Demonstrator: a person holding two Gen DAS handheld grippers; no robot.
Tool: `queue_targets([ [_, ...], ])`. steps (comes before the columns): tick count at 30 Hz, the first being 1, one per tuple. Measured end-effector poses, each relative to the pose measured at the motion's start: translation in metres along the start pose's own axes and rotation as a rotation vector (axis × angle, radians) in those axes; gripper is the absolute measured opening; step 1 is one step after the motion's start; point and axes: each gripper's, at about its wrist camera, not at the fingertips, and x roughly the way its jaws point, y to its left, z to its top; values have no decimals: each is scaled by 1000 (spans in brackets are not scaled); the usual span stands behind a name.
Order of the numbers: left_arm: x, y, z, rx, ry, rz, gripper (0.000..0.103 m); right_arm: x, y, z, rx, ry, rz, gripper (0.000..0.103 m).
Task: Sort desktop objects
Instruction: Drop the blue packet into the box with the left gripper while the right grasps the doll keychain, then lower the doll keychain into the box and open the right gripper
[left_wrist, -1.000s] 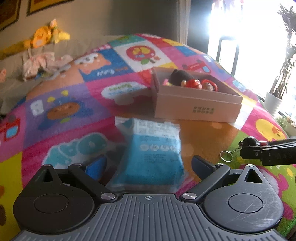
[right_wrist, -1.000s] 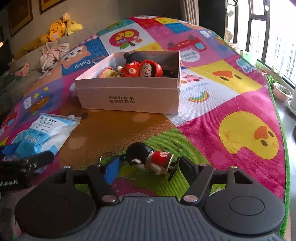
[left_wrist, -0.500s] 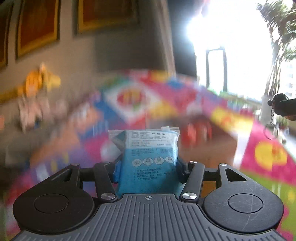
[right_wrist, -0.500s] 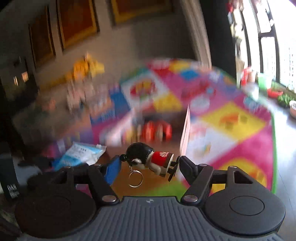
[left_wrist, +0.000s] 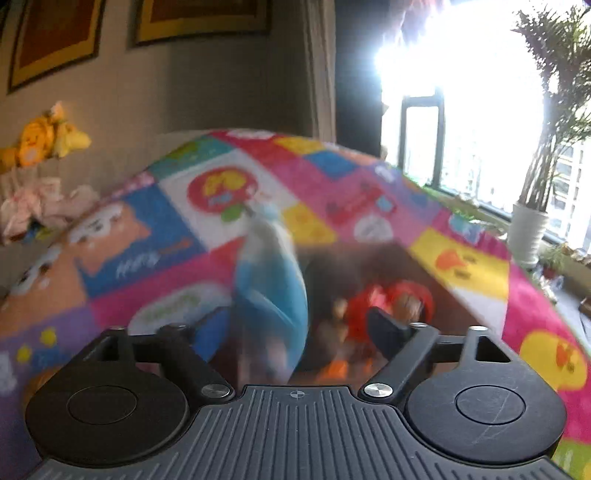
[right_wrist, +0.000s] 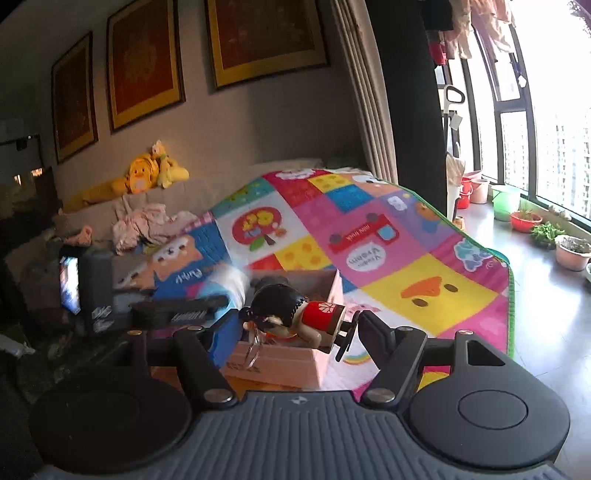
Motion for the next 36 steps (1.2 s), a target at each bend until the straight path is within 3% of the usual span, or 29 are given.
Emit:
queue_targets([
  [4,-22,6,-28,8,26,21,96,26,-5,-4,27,81,11,70],
  [8,-30,17,-30,4,2,-14,96,50,9,-5,30,124,47,70],
  [12,-18,22,-2,-14,-71,-22,96,60,23,3,14,104,74,70],
  [16,18,18,24,-12,-80,5,95,54,22,11,19,62,59,70],
  [18,33,12,29,17,-89,-53,94,48,16,11,14,45,41,70],
  [22,46,-30,23,219,-10,-271,98,43,-3,7,19,48,-18,70],
  [25,42,-56,8,336,4,-364,101,47,-19,5,66,60,-48,70],
  [28,44,-62,2,380,13,-347,103,49,-29,2,99,70,-48,70],
  [36,47,-46,1,322,65,-357,103,58,-15,16,48,71,-15,70],
])
